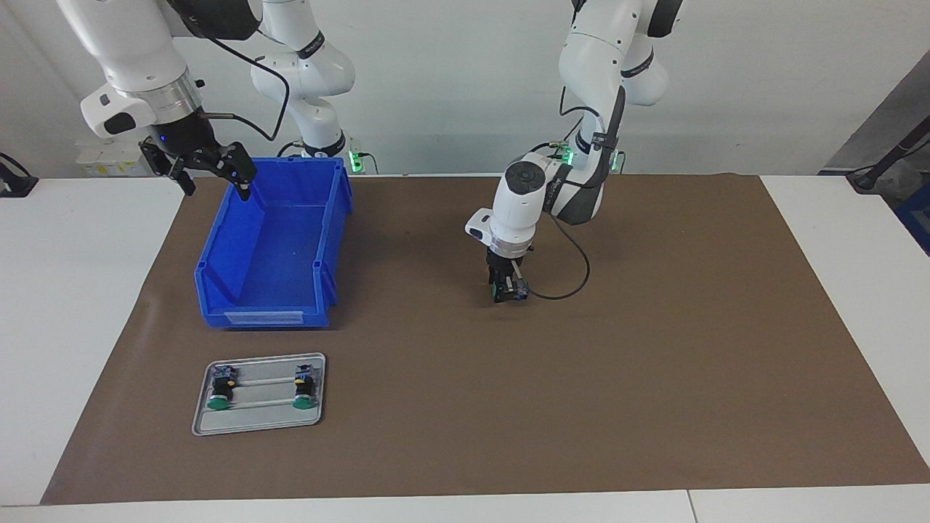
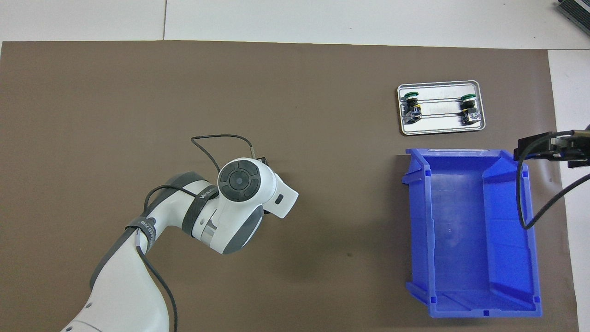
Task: Place and press button with both arms
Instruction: 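Lower the left gripper onto the green button and grasp it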
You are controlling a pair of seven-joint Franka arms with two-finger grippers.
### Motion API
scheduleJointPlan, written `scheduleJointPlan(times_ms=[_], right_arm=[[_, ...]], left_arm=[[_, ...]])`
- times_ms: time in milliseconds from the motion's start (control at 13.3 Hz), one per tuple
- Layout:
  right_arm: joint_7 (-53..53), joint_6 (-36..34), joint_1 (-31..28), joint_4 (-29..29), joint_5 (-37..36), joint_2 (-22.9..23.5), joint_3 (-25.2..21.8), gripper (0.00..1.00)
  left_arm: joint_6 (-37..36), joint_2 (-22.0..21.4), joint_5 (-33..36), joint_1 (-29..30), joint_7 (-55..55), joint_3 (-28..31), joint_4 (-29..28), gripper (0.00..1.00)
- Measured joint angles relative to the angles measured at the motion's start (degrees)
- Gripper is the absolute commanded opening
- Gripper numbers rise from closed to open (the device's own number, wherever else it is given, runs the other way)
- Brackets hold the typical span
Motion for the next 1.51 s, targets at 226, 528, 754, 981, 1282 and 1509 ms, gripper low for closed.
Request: scheduleJointPlan(times_ms=[226, 528, 754, 981, 1282, 1509], right_arm=[[0.0, 0.0, 0.0, 0.0, 0.0, 0.0, 0.0, 1.0], [0.0, 0.0, 0.0, 0.0, 0.0, 0.0, 0.0, 1.0], [0.0, 0.0, 0.0, 0.0, 0.0, 0.0, 0.0, 1.0], [0.0, 0.0, 0.0, -0.1, 0.0, 0.0, 0.0, 1.0], [0.0, 0.0, 0.0, -0.1, 0.0, 0.0, 0.0, 1.0], [0.0, 0.0, -0.3, -0.1, 0.0, 0.0, 0.0, 1.0]], left_arm=[[0.1, 0.0, 0.0, 0.0, 0.0, 0.0, 0.0, 0.28], [0.2, 0.0, 0.0, 0.3, 0.0, 0.0, 0.0, 0.22], [0.5, 0.2, 0.0, 0.8, 0.3, 0.6, 0.3, 0.18], [0.7, 0.6, -0.4, 2.0, 0.4, 0.7, 1.7, 0.18], [0.8, 2.0, -10.6, 4.5, 1.5, 0.8, 6.9, 0.18], [0.7, 3.0, -23.5, 7.0, 7.7, 0.8, 10.6, 0.18]])
